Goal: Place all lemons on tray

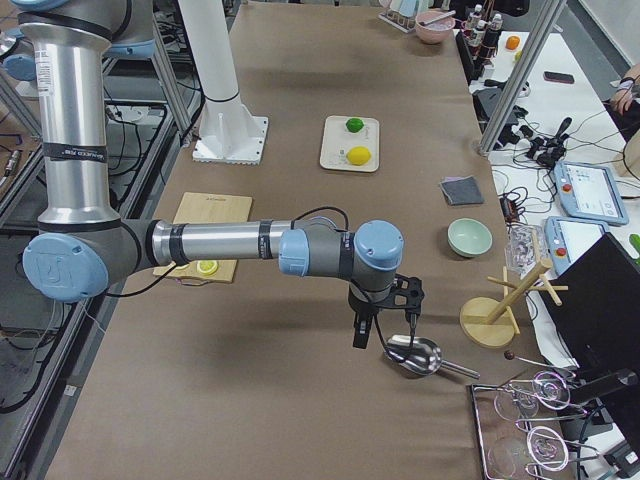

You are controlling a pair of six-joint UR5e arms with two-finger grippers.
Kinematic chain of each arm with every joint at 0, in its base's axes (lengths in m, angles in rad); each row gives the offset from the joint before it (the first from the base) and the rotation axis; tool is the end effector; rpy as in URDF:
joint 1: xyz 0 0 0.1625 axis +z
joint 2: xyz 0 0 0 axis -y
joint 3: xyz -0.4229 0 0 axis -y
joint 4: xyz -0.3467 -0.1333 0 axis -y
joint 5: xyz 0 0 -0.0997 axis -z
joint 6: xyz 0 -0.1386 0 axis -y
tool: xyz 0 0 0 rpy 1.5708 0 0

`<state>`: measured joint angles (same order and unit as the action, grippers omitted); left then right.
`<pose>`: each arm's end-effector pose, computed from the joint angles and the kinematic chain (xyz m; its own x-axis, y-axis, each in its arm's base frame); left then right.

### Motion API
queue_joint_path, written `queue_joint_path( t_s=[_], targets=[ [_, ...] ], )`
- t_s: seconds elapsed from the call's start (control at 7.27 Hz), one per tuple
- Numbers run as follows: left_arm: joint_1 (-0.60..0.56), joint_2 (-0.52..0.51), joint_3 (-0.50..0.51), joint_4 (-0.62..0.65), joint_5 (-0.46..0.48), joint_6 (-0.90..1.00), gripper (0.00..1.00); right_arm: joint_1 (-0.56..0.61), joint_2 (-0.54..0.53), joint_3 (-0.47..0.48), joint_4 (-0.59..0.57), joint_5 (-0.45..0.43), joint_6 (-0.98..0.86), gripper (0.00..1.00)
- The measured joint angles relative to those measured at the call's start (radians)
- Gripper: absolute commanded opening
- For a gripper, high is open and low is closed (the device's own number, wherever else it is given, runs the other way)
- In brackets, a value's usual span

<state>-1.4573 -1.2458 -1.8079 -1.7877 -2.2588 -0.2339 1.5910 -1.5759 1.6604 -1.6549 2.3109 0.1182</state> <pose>-0.0084 -0.3260 0.6870 0.7637 -0.0643 -0.6424 0.0665 0.9976 -0.0208 0.0488 -0.4422 0.6584 0.7307 0.1324 0.6697 -0.1071 0.9911 -0.0791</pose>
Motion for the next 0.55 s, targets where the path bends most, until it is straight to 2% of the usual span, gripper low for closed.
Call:
queue_joint_path(
  t_s=[0.55],
  targets=[
    [-0.074, 0.006, -0.018, 0.012, -0.062, 0.023, 0.98, 0.001, -0.025, 0.028, -0.034, 0.001, 0.0, 1.0]
  ],
)
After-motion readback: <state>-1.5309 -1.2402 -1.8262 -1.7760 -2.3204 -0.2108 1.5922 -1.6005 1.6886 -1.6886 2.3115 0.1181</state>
